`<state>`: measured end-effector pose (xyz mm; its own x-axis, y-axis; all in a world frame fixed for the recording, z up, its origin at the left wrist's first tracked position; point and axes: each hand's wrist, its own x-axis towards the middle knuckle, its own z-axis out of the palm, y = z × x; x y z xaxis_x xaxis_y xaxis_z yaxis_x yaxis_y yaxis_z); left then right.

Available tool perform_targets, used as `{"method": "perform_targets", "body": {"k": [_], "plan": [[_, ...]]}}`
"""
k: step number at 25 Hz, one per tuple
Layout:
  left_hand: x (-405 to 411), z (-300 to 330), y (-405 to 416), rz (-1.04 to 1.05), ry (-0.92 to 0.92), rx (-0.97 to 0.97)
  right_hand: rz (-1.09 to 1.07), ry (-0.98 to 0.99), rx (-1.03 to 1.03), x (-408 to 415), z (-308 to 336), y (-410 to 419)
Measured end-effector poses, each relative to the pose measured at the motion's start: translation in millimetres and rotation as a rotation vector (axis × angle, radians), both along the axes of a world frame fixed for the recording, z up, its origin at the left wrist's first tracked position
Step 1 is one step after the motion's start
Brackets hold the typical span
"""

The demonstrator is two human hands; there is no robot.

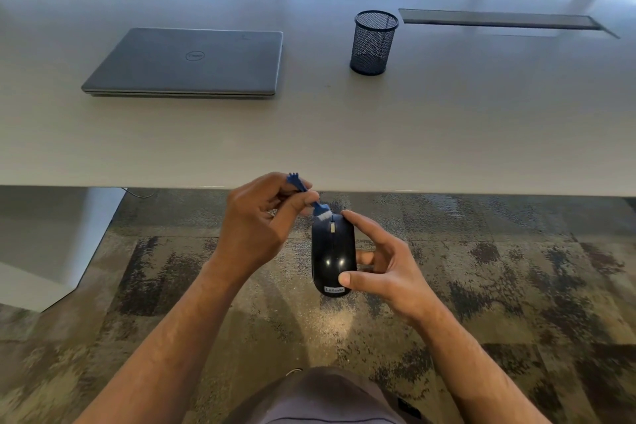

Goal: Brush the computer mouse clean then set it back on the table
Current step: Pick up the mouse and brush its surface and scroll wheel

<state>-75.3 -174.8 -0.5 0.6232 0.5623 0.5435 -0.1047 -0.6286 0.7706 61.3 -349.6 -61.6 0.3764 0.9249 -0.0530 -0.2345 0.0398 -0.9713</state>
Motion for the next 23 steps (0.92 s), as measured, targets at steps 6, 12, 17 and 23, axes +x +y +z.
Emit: {"method": "perform_targets", "body": {"k": [6,12,17,23], "plan": [[2.1,-0.4,-4.7,-0.047,0.053,0.115,0.013,-0.004,0.002,0.2,2.0,1.7],[-4.7,0.5,4.0,0.034,0.073,0.099,-0.004,0.002,-0.009,0.8,2.5,0.2],[3.7,2.0,-5.6,-0.092,0.068,0.212,-0.007,-0.009,-0.009,-1.3,1.6,2.3],[1.3,0.2,3.9,0.013,0.075,0.125,-0.008,0.006,-0.006,0.8,1.6,-0.5]]}}
